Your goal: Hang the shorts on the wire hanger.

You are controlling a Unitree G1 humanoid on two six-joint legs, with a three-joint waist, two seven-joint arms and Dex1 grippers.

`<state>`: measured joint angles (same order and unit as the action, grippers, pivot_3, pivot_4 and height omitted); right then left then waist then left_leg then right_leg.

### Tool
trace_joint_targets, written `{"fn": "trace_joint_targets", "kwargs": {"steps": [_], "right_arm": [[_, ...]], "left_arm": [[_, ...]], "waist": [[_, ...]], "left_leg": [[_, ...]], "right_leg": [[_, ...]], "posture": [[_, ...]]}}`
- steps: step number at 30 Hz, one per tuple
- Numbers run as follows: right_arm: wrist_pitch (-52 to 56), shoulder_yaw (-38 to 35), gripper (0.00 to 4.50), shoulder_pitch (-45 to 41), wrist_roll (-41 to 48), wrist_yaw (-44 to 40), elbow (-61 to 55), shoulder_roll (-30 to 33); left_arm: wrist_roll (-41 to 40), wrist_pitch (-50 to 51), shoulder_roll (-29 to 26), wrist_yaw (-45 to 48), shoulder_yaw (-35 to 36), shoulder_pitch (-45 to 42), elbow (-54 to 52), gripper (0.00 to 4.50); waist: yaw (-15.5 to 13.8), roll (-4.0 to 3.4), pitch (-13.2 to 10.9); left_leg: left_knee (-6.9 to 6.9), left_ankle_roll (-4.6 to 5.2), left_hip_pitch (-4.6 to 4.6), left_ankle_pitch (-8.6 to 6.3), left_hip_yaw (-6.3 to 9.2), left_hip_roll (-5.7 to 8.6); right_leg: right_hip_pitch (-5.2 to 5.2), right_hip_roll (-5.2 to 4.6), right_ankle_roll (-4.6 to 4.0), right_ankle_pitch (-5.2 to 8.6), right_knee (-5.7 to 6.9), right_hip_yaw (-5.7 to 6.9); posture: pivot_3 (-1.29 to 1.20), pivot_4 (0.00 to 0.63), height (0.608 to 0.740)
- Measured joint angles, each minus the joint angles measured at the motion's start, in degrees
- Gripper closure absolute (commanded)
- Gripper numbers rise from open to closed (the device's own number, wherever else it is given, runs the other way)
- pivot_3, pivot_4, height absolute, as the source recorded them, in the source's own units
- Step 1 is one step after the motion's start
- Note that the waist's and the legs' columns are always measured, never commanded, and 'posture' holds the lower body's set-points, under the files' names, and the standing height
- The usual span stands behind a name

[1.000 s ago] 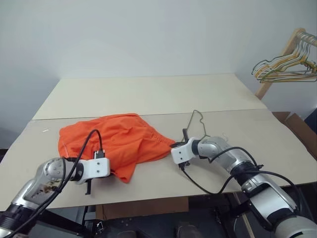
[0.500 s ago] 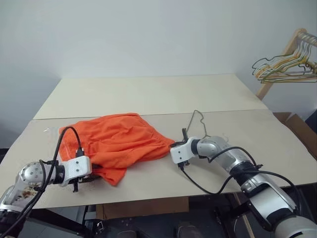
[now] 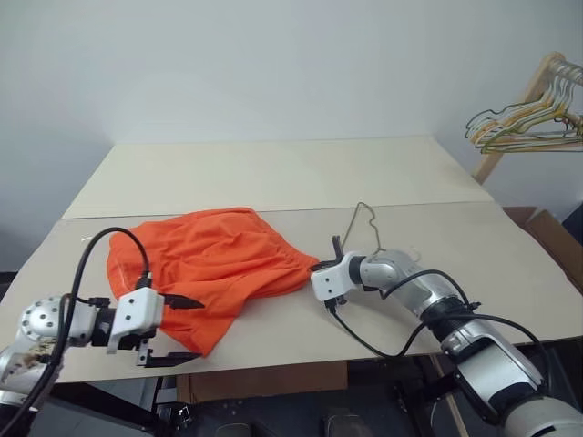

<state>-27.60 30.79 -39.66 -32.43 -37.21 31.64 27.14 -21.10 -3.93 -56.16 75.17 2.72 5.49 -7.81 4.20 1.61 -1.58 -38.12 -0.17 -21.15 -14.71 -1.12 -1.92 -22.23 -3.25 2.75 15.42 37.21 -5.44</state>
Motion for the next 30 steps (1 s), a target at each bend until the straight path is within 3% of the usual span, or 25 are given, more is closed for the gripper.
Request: {"fn": "trace_joint_targets", "kwargs": {"steps": [9, 12, 24, 30], "right_arm": [[1.17, -0.04, 4.5, 0.25, 0.12, -0.34, -1.14, 0.01], [1.49, -0.04, 4.5, 0.25, 0.14, -0.4, -1.19, -0.03], [1.59, -0.04, 4.5, 0.25, 0.14, -0.61, -1.19, -0.45], [1.69, -0.12, 4.5, 0.59, 0.28, -1.14, -2.15, -0.21]], "left_arm": [[10.79, 2.19, 0.31, -4.2, -5.67, -0.05, 2.44, 0.05], [11.03, 4.54, 0.34, -4.38, -6.23, -0.62, 2.38, 0.61], [13.35, 4.05, 1.45, -5.5, -7.87, -2.36, 3.17, 4.35], [13.0, 2.9, 1.15, -5.55, -7.0, -2.03, 4.08, 4.47]], "waist": [[0.51, 0.0, 0.0], [0.57, 0.0, 0.0], [0.77, -0.01, 0.01], [1.24, -0.01, 0.01]], "left_leg": [[0.0, 0.0, -0.01, 0.0, 0.03, -0.01], [0.0, 0.0, 0.0, 0.0, 0.03, -0.01], [0.0, 0.0, 0.04, 0.0, 0.05, 0.0], [0.0, 0.0, 0.02, 0.0, 0.07, -0.02]], "right_leg": [[0.0, 0.03, 0.0, 0.0, -0.01, 0.02], [0.01, 0.02, 0.0, 0.0, -0.01, 0.02], [0.04, 0.02, 0.0, 0.0, 0.01, 0.02], [0.02, 0.03, 0.0, 0.0, 0.01, 0.03]], "posture": [[-0.02, 0.0, 0.74], [-0.01, 0.0, 0.74], [-0.02, 0.0, 0.74], [-0.02, 0.0, 0.74]]}}
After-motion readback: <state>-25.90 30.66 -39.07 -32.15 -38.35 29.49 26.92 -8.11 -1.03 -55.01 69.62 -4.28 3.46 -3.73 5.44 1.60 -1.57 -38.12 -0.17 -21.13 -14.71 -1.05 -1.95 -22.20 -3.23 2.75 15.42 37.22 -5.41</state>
